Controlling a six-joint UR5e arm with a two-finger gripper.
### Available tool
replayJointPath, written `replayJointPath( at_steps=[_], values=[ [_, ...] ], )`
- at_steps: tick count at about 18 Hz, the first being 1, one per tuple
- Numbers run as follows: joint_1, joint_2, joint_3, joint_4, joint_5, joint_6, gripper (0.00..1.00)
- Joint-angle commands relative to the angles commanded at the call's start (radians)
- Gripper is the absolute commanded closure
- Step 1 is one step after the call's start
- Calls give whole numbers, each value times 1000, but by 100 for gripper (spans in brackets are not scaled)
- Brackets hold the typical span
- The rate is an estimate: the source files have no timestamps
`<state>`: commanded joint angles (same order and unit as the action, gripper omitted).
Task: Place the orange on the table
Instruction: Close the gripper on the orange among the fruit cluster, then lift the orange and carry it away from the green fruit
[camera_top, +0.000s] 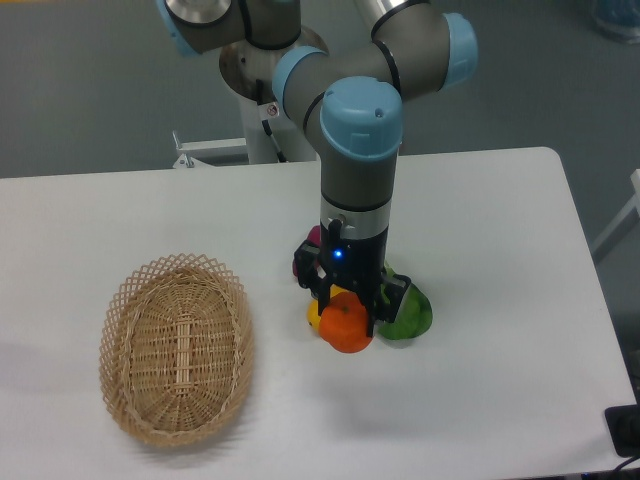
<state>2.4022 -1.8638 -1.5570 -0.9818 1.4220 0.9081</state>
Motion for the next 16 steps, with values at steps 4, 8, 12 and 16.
replayJointPath(
  at_steps=[4, 8, 12, 16],
  values=[
    [-3, -14, 3, 3, 8, -26, 36],
    [-11, -57, 20, 18, 14, -48, 37],
    [-14, -115, 32, 93, 15, -113, 37],
    [-34, -199, 34, 149, 90, -143, 36]
  ],
)
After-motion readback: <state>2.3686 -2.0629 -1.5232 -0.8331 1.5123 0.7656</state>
